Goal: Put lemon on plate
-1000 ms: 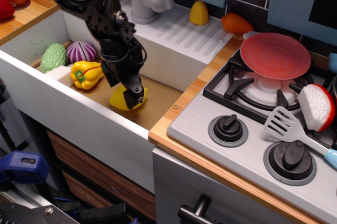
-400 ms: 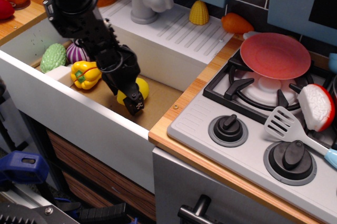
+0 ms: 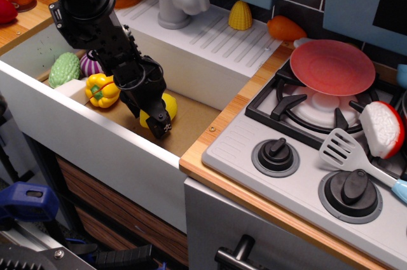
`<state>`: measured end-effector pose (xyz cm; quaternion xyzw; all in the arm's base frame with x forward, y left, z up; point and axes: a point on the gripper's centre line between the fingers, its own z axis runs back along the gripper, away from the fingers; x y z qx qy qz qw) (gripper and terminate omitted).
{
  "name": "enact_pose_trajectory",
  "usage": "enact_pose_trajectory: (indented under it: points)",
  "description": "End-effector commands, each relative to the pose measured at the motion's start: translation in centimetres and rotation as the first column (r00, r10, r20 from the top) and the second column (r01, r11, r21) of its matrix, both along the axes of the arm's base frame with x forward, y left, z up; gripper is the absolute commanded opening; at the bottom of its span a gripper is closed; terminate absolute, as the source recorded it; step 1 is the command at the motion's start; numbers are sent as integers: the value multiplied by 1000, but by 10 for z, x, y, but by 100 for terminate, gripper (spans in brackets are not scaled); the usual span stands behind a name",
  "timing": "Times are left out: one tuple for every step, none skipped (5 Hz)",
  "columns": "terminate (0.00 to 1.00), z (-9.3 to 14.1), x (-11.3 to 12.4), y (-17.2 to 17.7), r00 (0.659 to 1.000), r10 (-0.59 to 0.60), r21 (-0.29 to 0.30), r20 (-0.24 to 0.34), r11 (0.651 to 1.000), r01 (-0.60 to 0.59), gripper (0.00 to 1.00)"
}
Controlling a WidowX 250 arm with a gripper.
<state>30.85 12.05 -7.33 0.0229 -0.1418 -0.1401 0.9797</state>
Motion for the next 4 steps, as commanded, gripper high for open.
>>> enact_pose_trajectory:
  points:
    - [0,59,13,-3,996,-29,99,87,995,20,0]
    - [0,97,16,-13,992,-36,147,117,989,19,0]
    - [0,134,26,-36,994,-52,138,98,990,38,0]
    - [0,164,36,-73,988,-87,133,130,989,70,0]
